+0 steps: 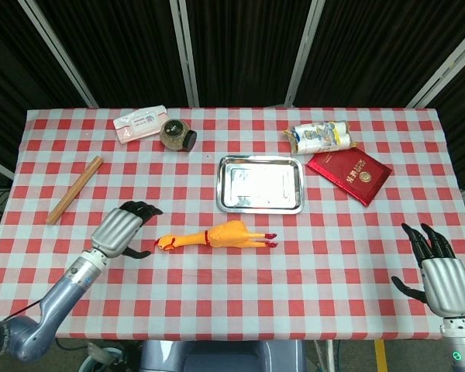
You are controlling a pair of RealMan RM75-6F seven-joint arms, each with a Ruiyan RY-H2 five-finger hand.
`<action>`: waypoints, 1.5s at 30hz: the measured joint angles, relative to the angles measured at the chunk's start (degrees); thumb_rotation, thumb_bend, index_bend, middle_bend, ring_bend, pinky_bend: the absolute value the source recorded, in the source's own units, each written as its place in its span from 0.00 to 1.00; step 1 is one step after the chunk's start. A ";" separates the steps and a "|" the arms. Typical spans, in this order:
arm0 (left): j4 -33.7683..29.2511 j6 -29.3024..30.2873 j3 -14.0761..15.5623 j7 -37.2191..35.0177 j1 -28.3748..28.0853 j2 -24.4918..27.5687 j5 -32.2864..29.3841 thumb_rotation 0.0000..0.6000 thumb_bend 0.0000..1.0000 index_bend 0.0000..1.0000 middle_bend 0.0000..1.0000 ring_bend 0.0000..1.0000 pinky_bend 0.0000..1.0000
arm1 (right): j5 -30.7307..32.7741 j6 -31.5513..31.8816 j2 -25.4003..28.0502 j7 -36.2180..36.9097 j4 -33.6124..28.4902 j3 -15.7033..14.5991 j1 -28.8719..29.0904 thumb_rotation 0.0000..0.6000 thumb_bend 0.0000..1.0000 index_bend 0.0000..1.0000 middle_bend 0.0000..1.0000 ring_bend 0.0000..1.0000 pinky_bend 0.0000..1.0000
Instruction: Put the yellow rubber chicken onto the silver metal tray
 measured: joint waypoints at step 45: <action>16.43 -1.78 1.25 12.09 -12.43 -23.23 -18.14 1.00 0.41 0.38 0.42 0.36 0.41 | 0.52 1.02 1.33 3.55 1.19 -0.76 -1.95 1.00 0.19 0.02 0.19 0.07 0.15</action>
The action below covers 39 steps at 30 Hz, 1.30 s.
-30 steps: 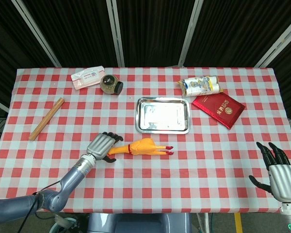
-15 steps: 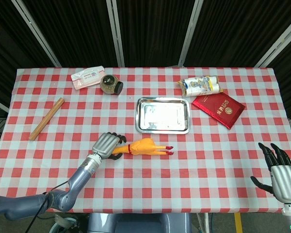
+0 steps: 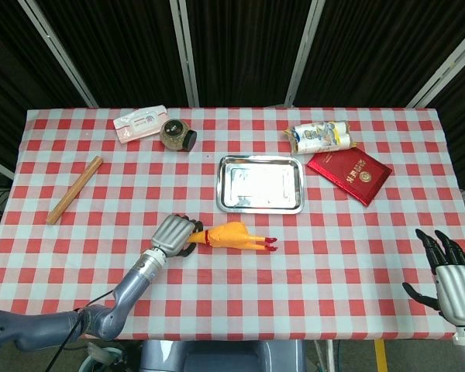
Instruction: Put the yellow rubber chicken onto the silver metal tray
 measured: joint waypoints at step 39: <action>-16.27 5.39 -3.27 -10.33 -3.05 20.31 18.85 1.00 0.85 0.70 0.71 0.62 0.70 | -9.66 -12.04 7.12 17.25 -12.34 0.29 12.75 1.00 0.19 0.02 0.19 0.08 0.15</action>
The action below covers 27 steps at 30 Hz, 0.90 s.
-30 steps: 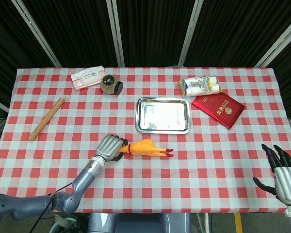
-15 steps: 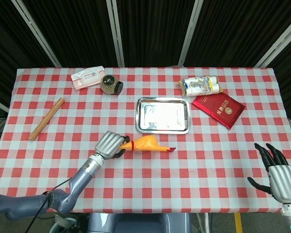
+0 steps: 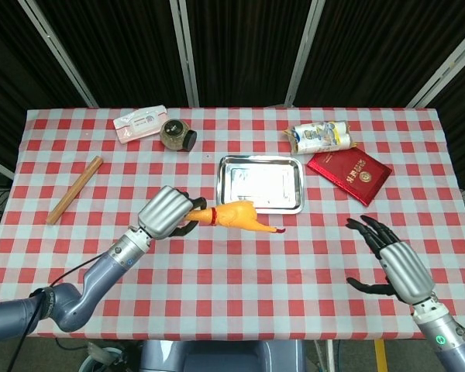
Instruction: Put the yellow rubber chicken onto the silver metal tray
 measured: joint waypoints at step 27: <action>-9.49 -4.84 -6.50 15.00 -14.40 -1.62 -20.88 1.00 0.82 0.70 0.71 0.62 0.70 | 20.34 -22.65 -1.02 21.39 -11.38 8.75 18.07 1.00 0.19 0.00 0.04 0.00 0.07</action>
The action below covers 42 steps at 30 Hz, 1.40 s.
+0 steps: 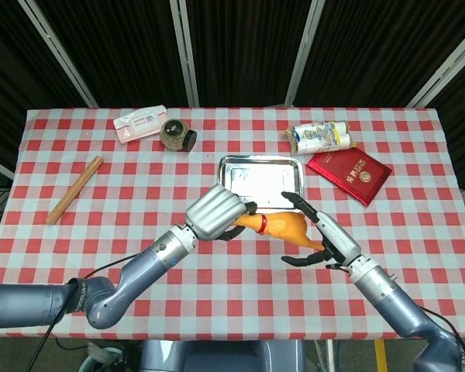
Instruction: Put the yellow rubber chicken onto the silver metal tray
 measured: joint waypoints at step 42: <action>-5.01 2.92 2.00 -1.68 -4.44 2.21 -4.49 1.00 0.82 0.70 0.71 0.62 0.70 | 11.43 -2.34 -10.57 -13.37 12.55 3.17 3.28 1.00 0.19 0.45 0.41 0.37 0.40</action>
